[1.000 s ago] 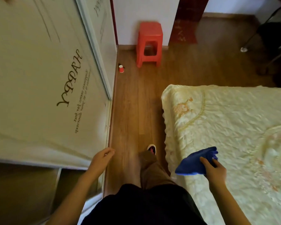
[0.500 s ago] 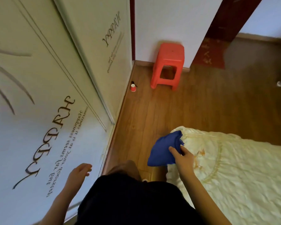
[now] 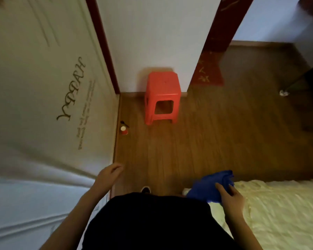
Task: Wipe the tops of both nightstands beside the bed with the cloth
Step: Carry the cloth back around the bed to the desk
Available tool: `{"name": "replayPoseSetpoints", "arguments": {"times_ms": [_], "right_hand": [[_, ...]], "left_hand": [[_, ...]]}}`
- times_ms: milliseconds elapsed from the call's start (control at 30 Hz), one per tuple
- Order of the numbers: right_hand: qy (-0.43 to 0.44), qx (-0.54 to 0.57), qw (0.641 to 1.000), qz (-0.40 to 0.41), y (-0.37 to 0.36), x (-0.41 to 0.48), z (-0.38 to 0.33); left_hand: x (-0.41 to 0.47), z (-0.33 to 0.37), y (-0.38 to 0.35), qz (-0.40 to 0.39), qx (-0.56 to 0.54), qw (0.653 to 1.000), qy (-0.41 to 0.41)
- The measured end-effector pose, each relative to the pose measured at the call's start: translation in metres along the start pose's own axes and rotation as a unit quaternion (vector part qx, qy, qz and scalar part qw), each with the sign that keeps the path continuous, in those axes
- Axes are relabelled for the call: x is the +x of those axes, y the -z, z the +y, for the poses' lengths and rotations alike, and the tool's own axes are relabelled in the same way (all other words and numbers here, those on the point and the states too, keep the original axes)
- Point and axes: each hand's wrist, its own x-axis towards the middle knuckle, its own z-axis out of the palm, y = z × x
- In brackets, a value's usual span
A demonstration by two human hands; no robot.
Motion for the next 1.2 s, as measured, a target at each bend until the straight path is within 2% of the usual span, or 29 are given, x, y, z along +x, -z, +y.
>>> {"name": "replayPoseSetpoints", "arguments": {"times_ms": [133, 300, 433, 567, 700, 867, 1033, 1200], "right_hand": [[-0.026, 0.047, 0.998, 0.041, -0.010, 0.047, -0.048], [-0.049, 0.070, 0.993, 0.080, -0.040, 0.115, -0.104], [-0.059, 0.074, 0.993, 0.070, -0.067, 0.187, -0.153], [-0.059, 0.078, 0.994, 0.039, -0.092, 0.255, -0.212], [-0.045, 0.092, 0.994, 0.023, -0.102, 0.316, -0.274], [-0.035, 0.133, 0.990, 0.042, -0.092, 0.385, -0.337], [-0.051, 0.172, 0.980, 0.085, -0.063, 0.466, -0.378], [-0.103, 0.205, 0.955, 0.187, -0.017, 0.550, -0.404]], "left_hand": [[0.097, 0.088, 0.011, -0.066, 0.038, 0.996, -0.053], [0.193, 0.150, 0.000, -0.106, 0.052, 0.992, -0.053], [0.259, 0.184, -0.017, -0.094, 0.060, 0.993, -0.034], [0.320, 0.218, -0.021, -0.074, 0.073, 0.994, 0.035], [0.390, 0.255, -0.020, -0.068, 0.101, 0.992, 0.036], [0.468, 0.339, -0.036, -0.054, 0.097, 0.993, 0.034], [0.570, 0.426, -0.090, -0.113, 0.138, 0.984, 0.011], [0.660, 0.561, -0.185, -0.191, 0.179, 0.962, -0.077]]}}
